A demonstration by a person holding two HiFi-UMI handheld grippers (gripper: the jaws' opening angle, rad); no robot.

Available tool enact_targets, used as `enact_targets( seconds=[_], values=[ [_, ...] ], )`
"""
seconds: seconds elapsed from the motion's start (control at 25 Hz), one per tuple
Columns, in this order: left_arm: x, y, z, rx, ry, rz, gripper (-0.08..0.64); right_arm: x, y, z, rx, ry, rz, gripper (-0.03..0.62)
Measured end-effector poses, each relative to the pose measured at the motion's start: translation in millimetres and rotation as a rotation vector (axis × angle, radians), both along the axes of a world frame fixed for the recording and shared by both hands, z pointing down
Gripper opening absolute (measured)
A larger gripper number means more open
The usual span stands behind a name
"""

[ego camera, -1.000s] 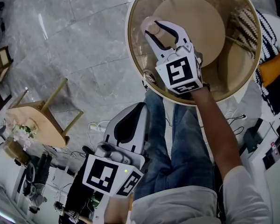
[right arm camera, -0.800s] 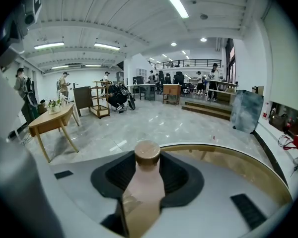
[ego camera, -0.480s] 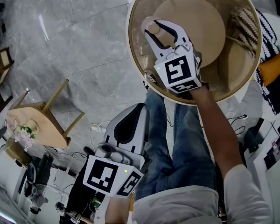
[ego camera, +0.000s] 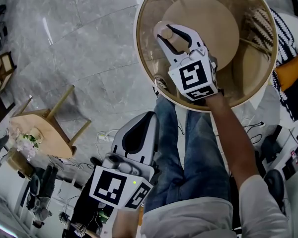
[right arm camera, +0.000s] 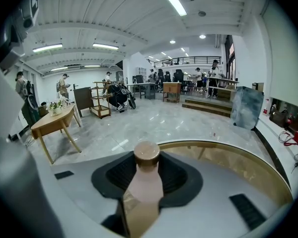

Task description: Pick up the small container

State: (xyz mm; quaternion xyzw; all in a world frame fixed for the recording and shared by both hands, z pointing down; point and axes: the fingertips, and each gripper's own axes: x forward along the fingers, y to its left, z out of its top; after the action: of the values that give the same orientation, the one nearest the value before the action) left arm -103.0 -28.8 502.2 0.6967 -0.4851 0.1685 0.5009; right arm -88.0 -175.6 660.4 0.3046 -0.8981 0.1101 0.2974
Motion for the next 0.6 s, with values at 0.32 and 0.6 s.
enact_targets(
  seconds=[0.32, 0.6],
  values=[
    [1, 0, -9, 0.010, -0.007, 0.006, 0.017, 8, 2, -13, -0.006, -0.011, -0.001, 0.147],
    [4, 3, -15, 0.025, -0.016, 0.011, 0.017, 14, 12, -23, -0.013, -0.021, -0.008, 0.147]
  ],
)
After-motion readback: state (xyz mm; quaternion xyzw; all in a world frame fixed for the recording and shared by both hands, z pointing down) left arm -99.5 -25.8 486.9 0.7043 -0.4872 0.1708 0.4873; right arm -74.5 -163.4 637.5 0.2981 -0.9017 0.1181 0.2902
